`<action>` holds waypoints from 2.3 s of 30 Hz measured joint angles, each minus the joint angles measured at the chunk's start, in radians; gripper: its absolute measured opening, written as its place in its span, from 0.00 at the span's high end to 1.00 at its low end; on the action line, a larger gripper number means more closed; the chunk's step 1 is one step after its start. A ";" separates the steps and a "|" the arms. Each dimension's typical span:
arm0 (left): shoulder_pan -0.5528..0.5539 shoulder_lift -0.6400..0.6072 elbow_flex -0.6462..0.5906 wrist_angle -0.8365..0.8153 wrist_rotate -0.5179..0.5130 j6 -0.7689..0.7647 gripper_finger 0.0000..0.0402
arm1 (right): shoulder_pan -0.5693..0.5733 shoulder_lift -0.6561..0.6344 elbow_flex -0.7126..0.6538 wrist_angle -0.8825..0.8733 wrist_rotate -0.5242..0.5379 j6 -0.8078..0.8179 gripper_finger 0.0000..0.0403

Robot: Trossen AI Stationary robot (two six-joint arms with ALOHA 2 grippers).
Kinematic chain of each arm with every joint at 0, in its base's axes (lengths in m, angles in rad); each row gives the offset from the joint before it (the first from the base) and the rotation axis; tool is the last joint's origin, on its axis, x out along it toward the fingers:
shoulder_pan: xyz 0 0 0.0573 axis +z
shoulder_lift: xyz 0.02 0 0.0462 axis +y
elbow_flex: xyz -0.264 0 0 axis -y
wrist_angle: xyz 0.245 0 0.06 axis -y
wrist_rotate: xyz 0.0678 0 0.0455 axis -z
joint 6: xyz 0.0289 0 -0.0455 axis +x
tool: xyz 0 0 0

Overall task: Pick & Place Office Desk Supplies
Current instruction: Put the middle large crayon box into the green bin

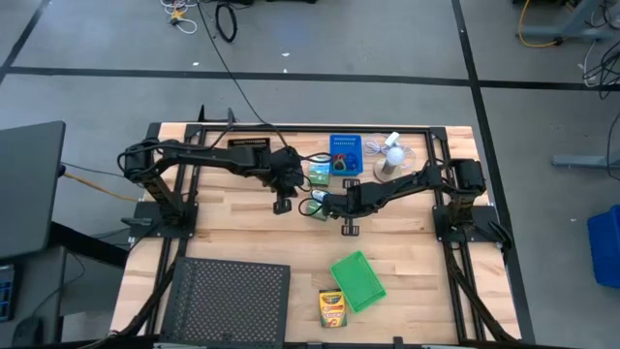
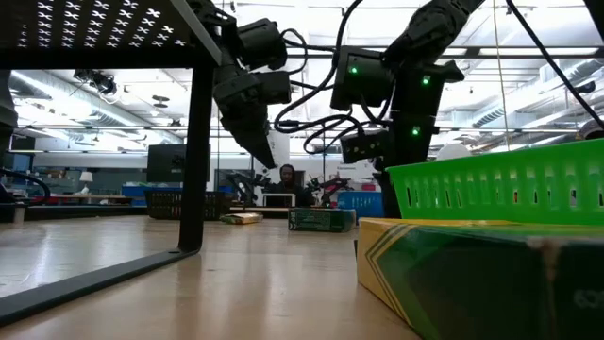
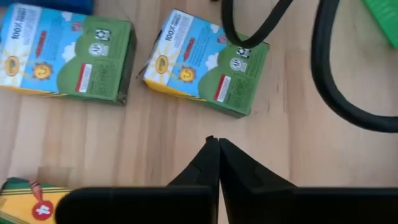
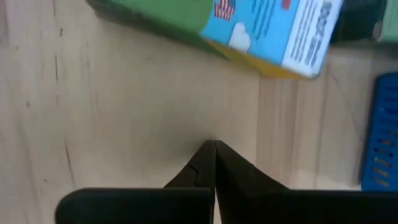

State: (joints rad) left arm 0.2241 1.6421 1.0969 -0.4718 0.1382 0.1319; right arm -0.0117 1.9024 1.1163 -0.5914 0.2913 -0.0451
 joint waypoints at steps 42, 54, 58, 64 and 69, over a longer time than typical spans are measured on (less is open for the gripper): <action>0.088 -0.264 0.117 -0.030 0.044 0.132 0.68 | -0.335 -0.093 0.001 0.178 -0.613 -0.066 0.47; 0.144 -0.327 0.117 -0.037 0.058 0.106 0.59 | -0.335 -0.019 0.001 0.200 -0.658 -0.075 0.50; 0.144 -0.327 0.113 -0.042 0.057 0.106 0.59 | -0.341 -0.023 0.001 0.207 -0.658 -0.074 0.50; 0.144 -0.327 0.113 -0.042 0.054 0.110 0.59 | -0.341 -0.024 0.001 0.229 -0.658 -0.071 0.50; 0.144 -0.327 0.113 -0.042 0.054 0.114 0.59 | -0.341 -0.022 0.001 0.244 -0.654 -0.065 0.50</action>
State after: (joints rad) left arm 0.3683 1.3148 1.2098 -0.5133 0.1925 0.2454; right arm -0.3522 1.8800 1.1172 -0.3472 -0.3631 -0.1098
